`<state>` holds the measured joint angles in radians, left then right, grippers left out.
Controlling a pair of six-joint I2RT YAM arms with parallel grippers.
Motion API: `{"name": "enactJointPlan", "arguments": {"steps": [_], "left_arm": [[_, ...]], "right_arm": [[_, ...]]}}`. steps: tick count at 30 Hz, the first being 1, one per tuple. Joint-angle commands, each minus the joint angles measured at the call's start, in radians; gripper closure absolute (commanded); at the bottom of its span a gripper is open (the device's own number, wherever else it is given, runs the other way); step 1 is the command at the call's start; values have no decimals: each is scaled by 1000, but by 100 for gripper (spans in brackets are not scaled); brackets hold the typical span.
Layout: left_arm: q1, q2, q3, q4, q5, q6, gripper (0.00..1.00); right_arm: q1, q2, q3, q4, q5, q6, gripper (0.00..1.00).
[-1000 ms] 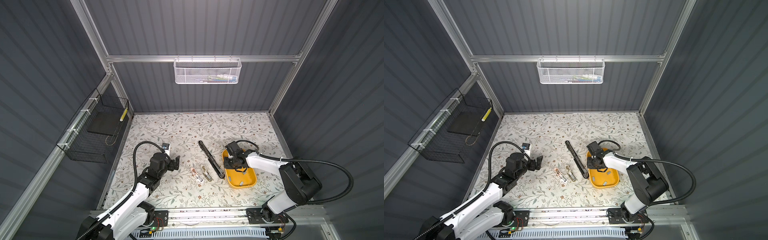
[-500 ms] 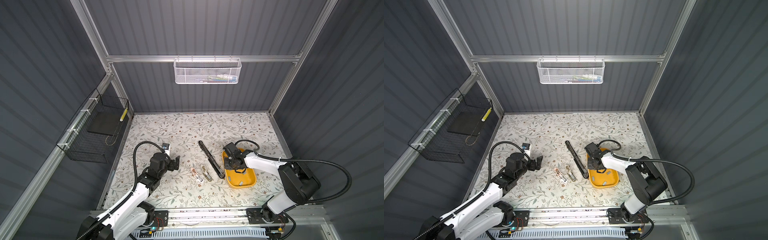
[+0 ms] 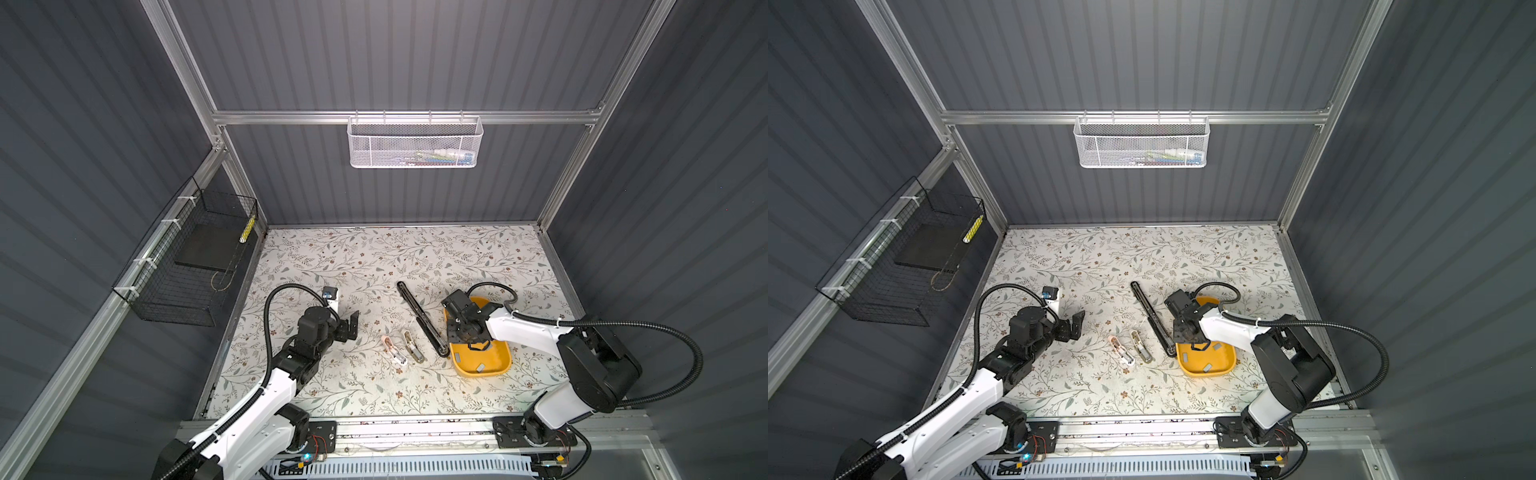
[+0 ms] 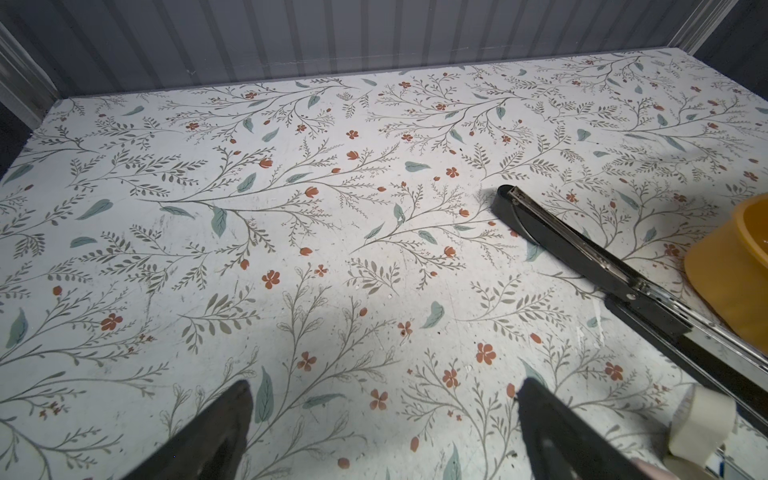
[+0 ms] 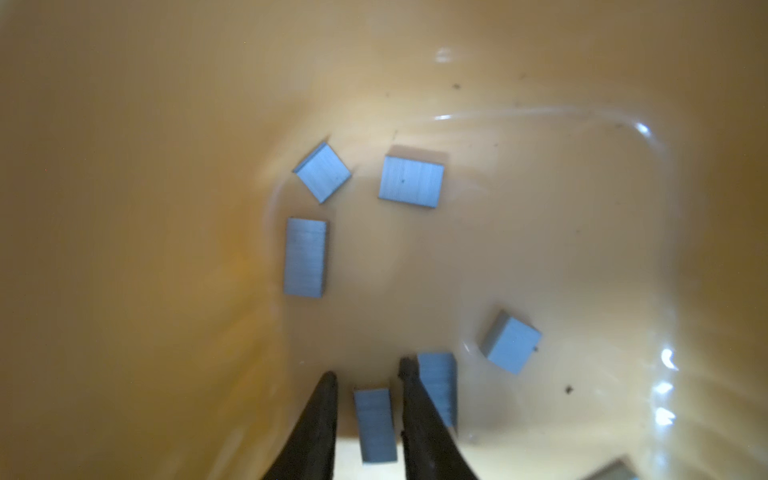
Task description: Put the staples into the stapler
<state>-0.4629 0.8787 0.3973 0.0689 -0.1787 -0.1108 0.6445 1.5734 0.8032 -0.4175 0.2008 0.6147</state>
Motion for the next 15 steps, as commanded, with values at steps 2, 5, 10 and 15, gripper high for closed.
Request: {"name": "enactJointPlan", "arguments": {"steps": [2,5,10,15], "left_arm": [[0,-10,-10,7,15,16,0],[0,-15,-13,8,13,16,0],[1,-17,-12,4,15,15,0],[1,-61,-18,-26,26,-11,0]], "right_arm": [[18,20,-5,-63,14,26,77],[22,35,-2,-65,17,31,81],[22,39,0,-60,28,26,85],[22,-1,25,-61,34,-1,86]]}}
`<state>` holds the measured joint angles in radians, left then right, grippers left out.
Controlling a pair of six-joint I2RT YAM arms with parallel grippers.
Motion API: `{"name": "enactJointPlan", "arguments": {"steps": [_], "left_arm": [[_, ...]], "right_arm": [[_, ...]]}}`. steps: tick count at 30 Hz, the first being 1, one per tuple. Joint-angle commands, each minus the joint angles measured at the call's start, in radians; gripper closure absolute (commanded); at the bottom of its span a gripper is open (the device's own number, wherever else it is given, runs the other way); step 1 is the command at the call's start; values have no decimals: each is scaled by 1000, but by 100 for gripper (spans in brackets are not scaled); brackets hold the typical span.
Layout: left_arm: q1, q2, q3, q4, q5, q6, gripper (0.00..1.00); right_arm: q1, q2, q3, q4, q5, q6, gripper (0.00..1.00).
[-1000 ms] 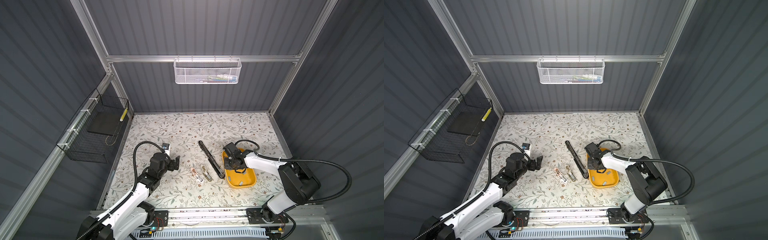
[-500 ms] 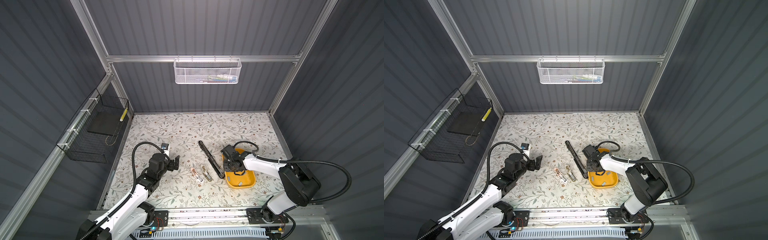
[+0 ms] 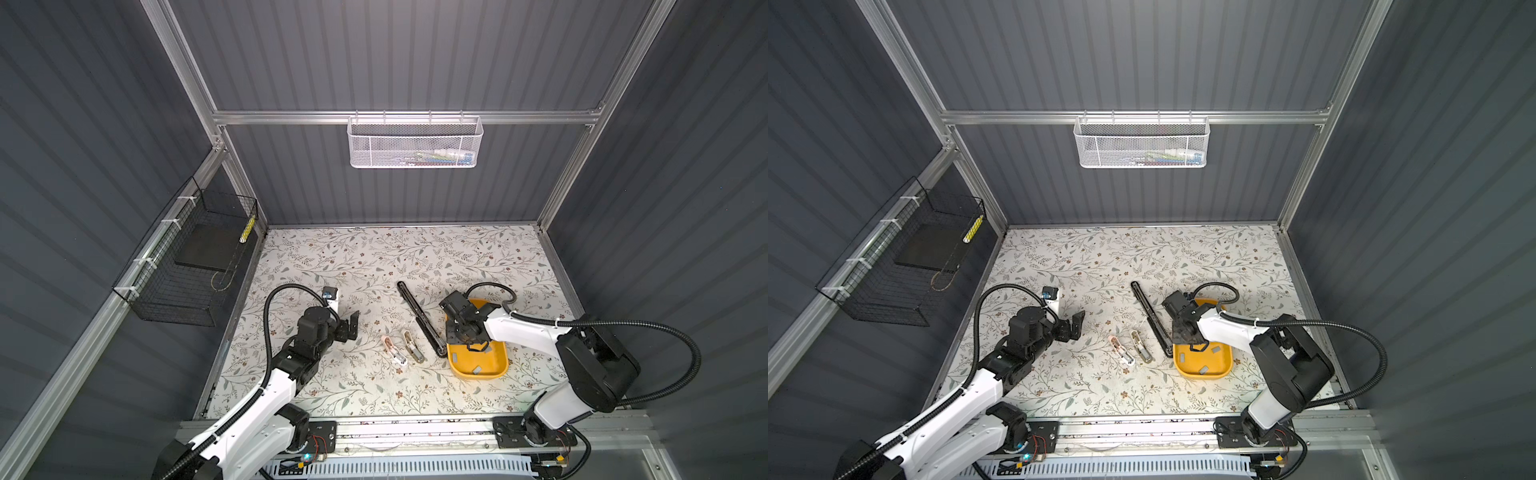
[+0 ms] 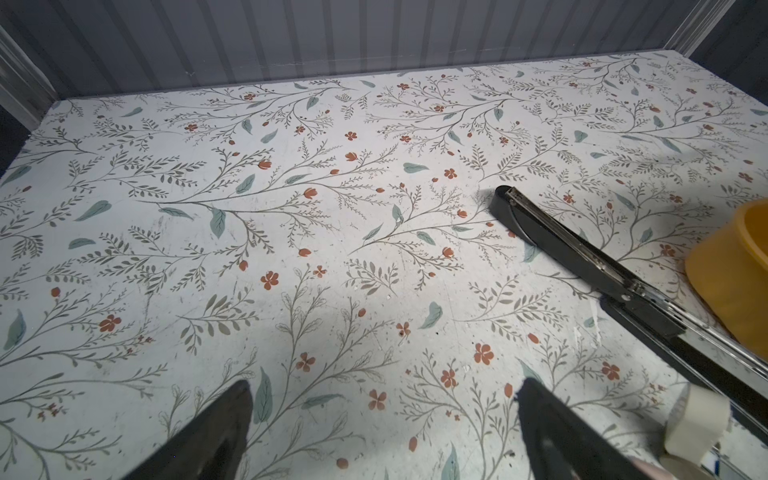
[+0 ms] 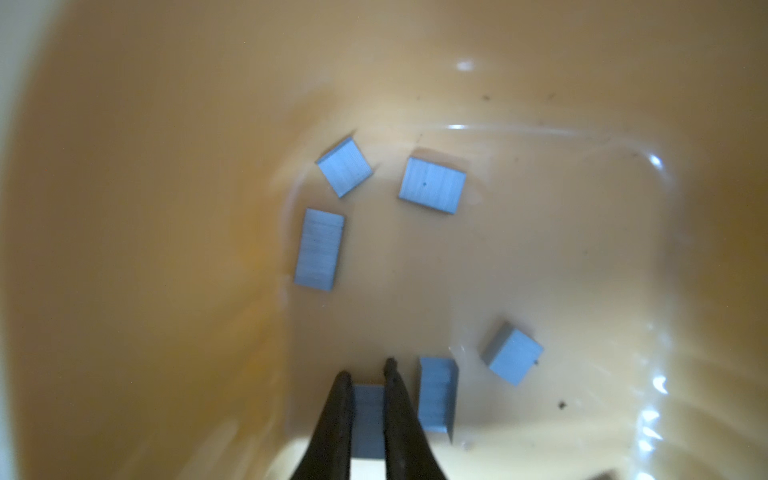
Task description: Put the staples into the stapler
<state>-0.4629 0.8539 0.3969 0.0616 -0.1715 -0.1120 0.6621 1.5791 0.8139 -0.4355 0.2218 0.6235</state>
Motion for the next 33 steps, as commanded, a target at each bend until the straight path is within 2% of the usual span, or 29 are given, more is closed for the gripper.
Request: {"name": "enactJointPlan", "arguments": {"steps": [1,6,8,11,14,16,18,20,23,26,30,33], "left_arm": [[0,-52,-21,-24,28,-20,0],[0,-136,-30,3,161,-59,0],[0,-153,-16,-10,173,-80,0],[0,-178,37,-106,108,-146,0],[1,-219,79,-213,-37,-260,0],[0,-248,102,-280,-92,-348,0],[0,-251,142,-363,-77,-447,0],[0,-261,172,-434,-12,-512,0],[0,-291,173,-499,56,-543,0],[0,-325,133,-533,107,-545,0],[0,-411,50,-475,161,-447,0],[0,-517,33,-526,142,-401,0]], "right_arm": [[4,-25,14,-38,8,-15,86],[5,-149,7,-10,12,-45,87],[6,-212,2,-7,14,-66,87],[7,-314,-6,-2,27,-113,87],[18,-402,-7,22,26,-190,88],[41,-444,-3,39,17,-245,89],[91,-488,1,41,32,-293,90],[150,-507,-10,90,45,-327,91],[250,-495,-39,142,68,-320,90],[338,-423,-59,201,52,-296,91],[440,-318,-62,298,36,-287,89],[479,-263,-75,381,7,-246,89]]}}
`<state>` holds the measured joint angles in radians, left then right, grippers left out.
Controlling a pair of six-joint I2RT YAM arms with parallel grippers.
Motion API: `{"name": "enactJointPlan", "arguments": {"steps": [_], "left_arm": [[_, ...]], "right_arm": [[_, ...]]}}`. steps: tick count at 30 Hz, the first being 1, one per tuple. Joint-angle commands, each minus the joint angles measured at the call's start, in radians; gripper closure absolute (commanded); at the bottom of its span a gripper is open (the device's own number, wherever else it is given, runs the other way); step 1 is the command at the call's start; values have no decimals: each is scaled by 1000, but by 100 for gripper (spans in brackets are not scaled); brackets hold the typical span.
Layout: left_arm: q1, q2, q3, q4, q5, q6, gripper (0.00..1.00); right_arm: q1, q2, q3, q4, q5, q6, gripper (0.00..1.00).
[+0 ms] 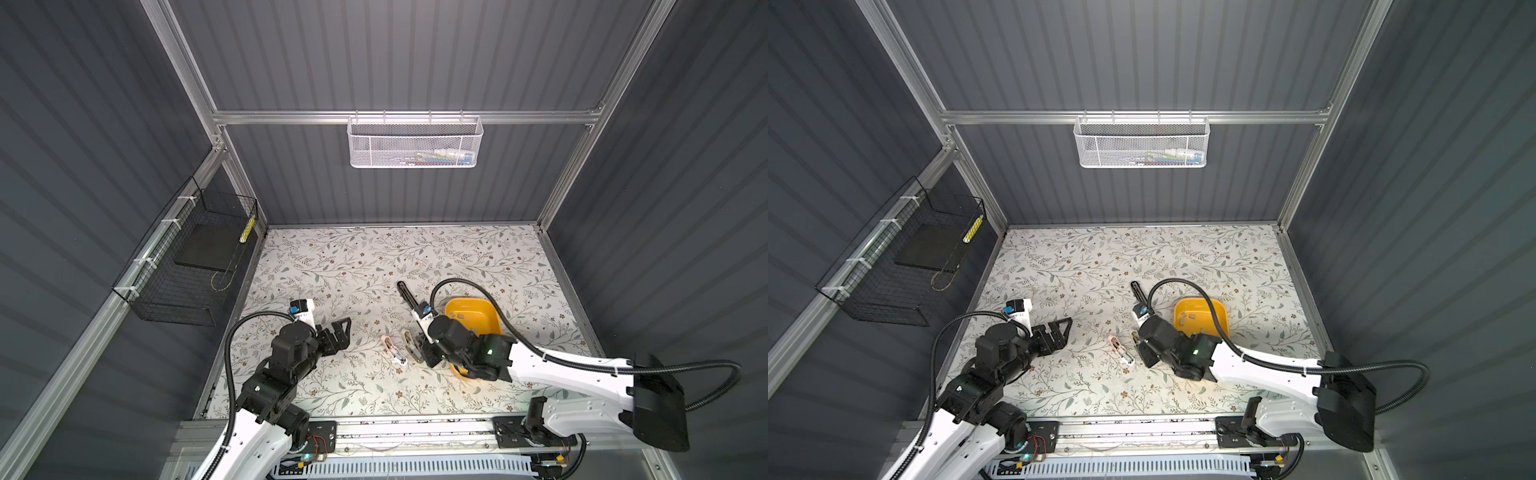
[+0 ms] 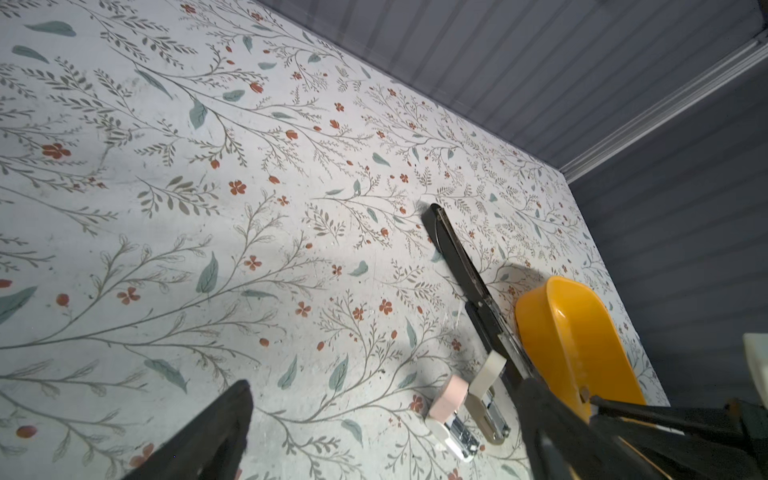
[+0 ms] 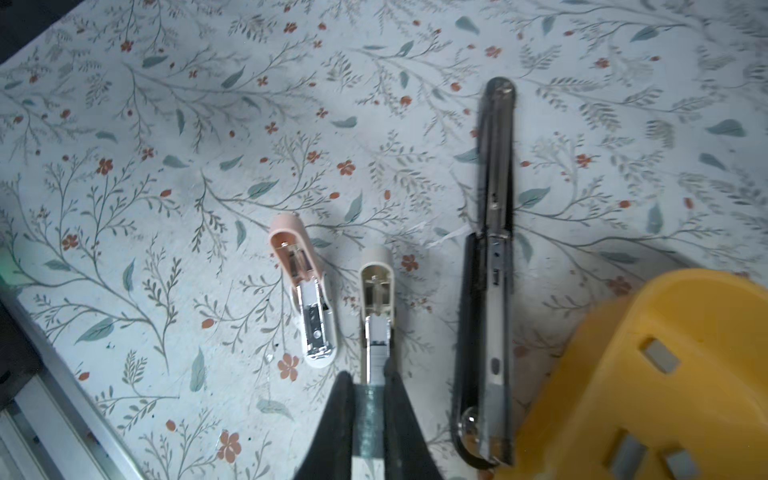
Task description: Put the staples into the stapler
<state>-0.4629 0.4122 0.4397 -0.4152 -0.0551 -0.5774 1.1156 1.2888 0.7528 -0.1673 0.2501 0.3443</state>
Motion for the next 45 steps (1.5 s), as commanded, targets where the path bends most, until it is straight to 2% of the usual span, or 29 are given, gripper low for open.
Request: {"name": "enactJointPlan", "arguments": {"steps": [1,4,6,11,16,28,32,35,45], "left_arm": [[0,-106,-15,-59,24,70,0],[1,-174,-52,-36,47,91,0],[0,-167,-62,-36,33,99,0],[0,-34,-66,33,89,154,0],[0,74,-68,94,83,178,0],[0,-66,-145,120,60,162,0],[0,-50,-145,126,49,159,0],[0,-19,-142,141,50,162,0],[0,28,-137,159,45,162,0]], "right_arm": [[35,46,-12,126,-28,32,89],[46,102,20,140,-41,31,90],[47,126,23,166,-67,28,89],[45,183,29,196,-90,-1,90],[34,243,53,195,-95,-24,92],[16,327,83,188,-109,-74,90],[11,351,103,163,-101,-113,90],[-8,351,108,154,-137,-146,90],[-51,326,83,160,-206,-155,87]]}}
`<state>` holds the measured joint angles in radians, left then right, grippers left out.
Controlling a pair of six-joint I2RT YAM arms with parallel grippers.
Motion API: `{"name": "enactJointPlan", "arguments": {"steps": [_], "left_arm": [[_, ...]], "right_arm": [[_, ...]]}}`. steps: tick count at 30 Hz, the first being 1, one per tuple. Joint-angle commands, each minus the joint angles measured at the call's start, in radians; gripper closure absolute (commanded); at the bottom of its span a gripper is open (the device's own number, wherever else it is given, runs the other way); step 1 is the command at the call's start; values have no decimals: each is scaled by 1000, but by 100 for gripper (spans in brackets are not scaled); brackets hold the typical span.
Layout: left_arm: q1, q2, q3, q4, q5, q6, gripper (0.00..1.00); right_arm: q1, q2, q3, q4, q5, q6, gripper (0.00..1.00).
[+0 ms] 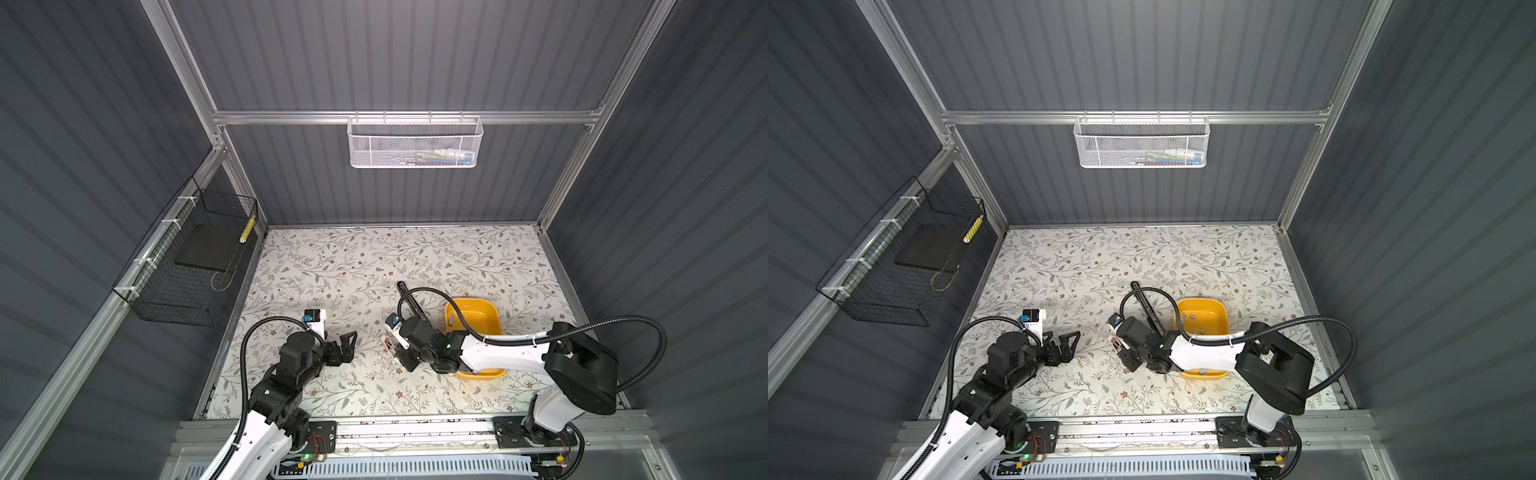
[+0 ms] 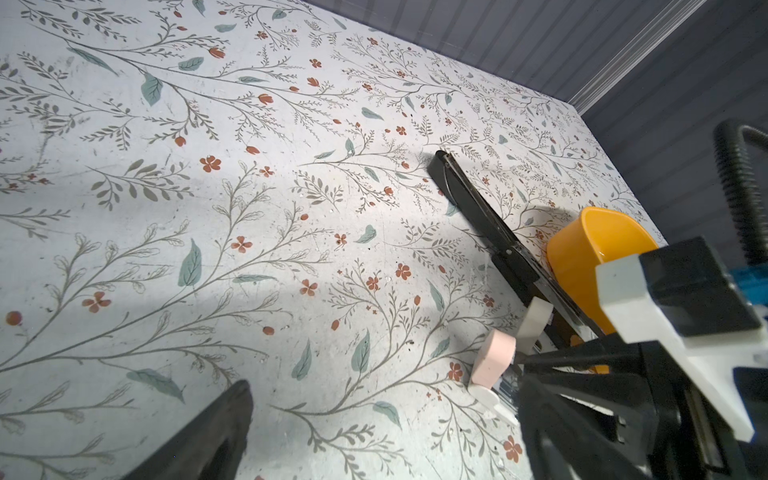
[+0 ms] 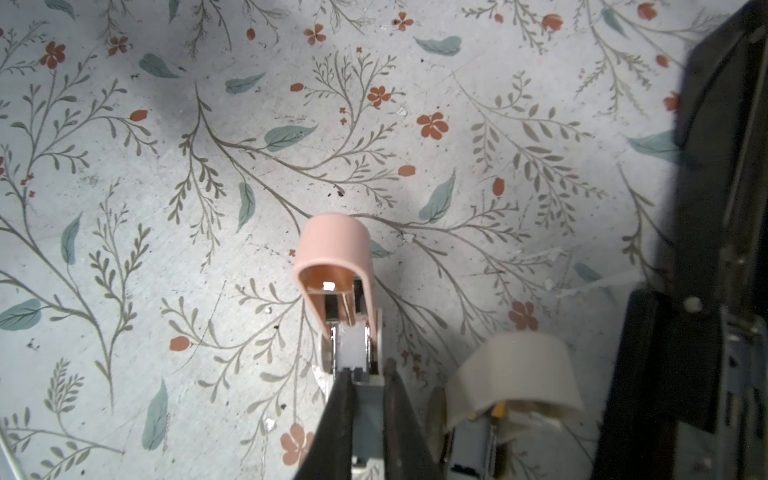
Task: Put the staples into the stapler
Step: 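Lower the staple strip into the pink stapler's channel with the right gripper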
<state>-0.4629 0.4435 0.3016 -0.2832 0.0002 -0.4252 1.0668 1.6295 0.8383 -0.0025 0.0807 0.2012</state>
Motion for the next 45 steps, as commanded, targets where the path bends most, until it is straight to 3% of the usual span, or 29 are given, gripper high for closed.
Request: {"name": "enactJointPlan", "arguments": {"steps": [1,30,45], "left_arm": [[0,-7,0,26,-12,11,0],[0,-23,-1,24,-22,12,0],[0,-20,-2,25,-23,11,0]], "right_arm": [[-3,-12,0,-5,-46,-10,88],[-3,55,33,-36,-65,28,88],[-4,-21,-7,-11,-35,-2,87]]}}
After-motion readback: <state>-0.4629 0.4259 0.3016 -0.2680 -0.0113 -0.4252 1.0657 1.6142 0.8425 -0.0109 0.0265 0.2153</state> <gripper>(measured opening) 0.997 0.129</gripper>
